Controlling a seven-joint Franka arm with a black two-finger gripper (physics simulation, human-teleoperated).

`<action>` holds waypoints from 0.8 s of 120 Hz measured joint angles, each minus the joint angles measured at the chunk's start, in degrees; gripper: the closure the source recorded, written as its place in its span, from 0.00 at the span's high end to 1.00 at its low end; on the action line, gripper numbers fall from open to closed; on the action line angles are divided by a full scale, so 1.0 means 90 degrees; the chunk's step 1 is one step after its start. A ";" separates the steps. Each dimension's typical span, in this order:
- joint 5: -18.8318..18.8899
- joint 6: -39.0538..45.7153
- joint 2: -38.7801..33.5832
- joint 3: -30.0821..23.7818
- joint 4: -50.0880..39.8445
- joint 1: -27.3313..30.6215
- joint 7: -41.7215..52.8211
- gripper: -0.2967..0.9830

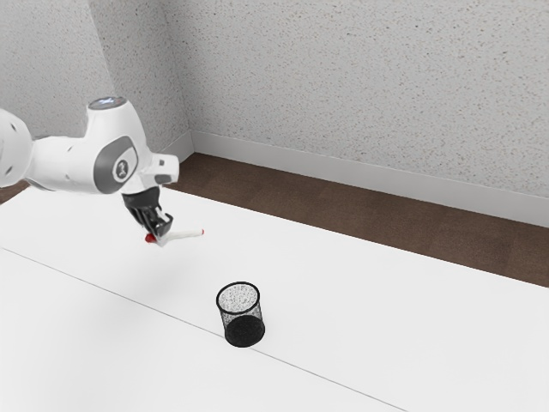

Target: Put the marker into the pen holder.

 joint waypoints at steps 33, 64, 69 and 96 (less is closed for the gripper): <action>0.0279 -0.2775 0.0361 -0.0320 0.2298 -0.0472 -0.0249 0.15; 0.0214 -0.5745 0.0559 -0.0342 0.3238 -0.1197 -0.0838 0.15; 0.0208 -0.6139 0.0611 -0.0341 0.3322 -0.1240 -0.0941 0.15; 0.0121 -0.7639 0.1061 -0.0533 0.3868 -0.1409 -0.1419 0.15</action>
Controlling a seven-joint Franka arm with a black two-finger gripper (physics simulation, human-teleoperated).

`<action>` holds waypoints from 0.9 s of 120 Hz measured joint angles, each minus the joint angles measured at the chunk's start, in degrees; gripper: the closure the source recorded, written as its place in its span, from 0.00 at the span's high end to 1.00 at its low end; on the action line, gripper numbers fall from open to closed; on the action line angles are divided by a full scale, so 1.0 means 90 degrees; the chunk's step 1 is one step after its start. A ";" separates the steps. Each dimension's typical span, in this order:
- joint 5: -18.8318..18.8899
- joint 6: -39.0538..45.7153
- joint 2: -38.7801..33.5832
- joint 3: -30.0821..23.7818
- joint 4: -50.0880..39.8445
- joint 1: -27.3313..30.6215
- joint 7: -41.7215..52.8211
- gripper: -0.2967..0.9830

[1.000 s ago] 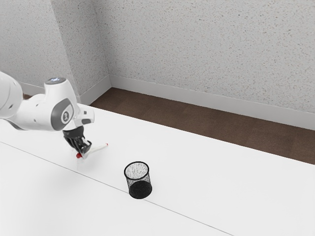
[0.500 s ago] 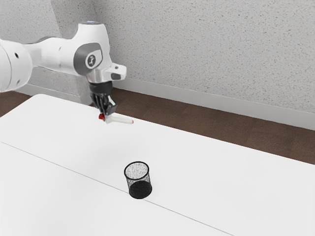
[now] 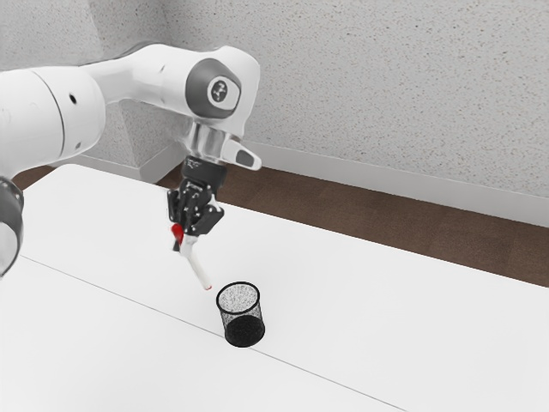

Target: Put the marker into the pen holder.

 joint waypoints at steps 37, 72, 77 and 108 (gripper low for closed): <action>-0.0080 -0.0693 0.1000 -0.0317 0.1127 0.0081 -0.0402 0.17; -0.0120 -0.0469 0.1365 -0.0459 0.1528 0.0354 -0.0622 0.16; -0.0131 -0.0389 0.1425 -0.0463 0.1582 0.0373 -0.0646 0.17; -0.0261 0.0066 0.1715 -0.0475 0.1624 0.0361 -0.0774 0.18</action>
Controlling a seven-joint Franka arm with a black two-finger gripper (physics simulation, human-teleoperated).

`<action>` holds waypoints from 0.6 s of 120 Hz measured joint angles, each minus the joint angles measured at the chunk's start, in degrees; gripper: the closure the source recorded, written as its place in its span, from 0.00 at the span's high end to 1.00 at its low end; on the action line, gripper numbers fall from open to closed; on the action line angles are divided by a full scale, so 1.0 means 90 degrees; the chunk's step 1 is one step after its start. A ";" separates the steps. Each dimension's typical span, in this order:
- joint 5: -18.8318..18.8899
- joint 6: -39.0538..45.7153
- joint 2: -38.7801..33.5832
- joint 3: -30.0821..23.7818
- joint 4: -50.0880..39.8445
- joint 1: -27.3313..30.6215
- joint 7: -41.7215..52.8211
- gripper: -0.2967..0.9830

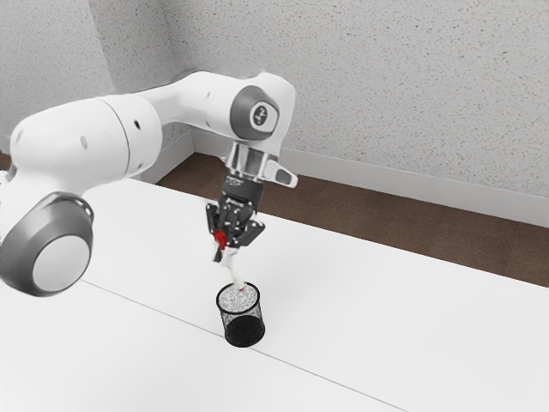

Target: Put the marker into the pen holder.

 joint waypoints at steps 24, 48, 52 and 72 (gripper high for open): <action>-0.0043 0.0150 -0.0029 0.0009 -0.0060 -0.0004 -0.0080 0.18; -0.0053 0.0194 -0.0492 0.0061 -0.0599 -0.0135 -0.0142 0.19; -0.0059 0.0194 -0.0517 0.0068 -0.0666 -0.0143 -0.0151 0.19; -0.0093 0.0165 -0.0579 0.0082 -0.0812 -0.0199 -0.0195 0.20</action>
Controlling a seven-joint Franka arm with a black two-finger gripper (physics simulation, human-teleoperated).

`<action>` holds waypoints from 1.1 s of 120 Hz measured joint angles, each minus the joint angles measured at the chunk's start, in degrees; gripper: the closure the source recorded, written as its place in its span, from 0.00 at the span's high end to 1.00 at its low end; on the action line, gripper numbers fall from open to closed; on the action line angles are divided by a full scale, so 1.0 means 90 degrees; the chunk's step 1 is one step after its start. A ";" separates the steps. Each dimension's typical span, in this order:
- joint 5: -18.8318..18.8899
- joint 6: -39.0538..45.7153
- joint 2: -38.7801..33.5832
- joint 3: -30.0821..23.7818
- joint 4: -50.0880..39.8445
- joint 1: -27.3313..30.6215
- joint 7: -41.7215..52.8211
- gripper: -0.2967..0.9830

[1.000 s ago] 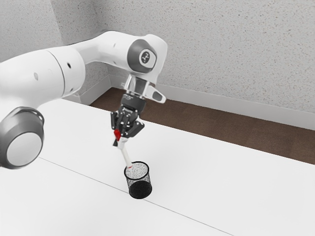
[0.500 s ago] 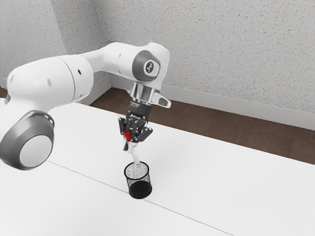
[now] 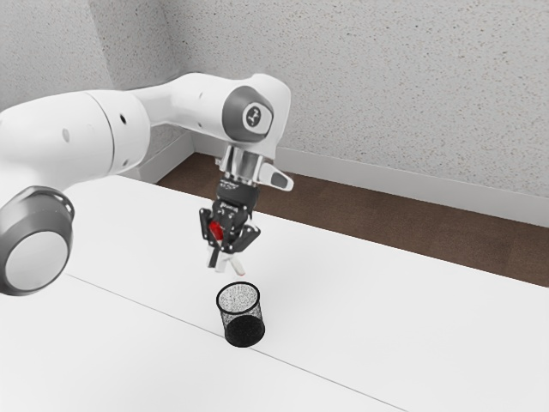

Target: Put the marker into the pen holder.

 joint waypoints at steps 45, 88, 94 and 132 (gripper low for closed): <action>-0.0015 -0.0250 -0.0215 0.0009 -0.0456 -0.0109 -0.0101 0.20; -0.0073 -0.0246 0.0086 0.0000 -0.0499 -0.0167 -0.0162 0.20; -0.0102 -0.0204 0.0149 0.0003 -0.0499 -0.0161 -0.0165 0.20; -0.0146 0.0219 0.0340 -0.0001 -0.0470 -0.0146 -0.0166 0.20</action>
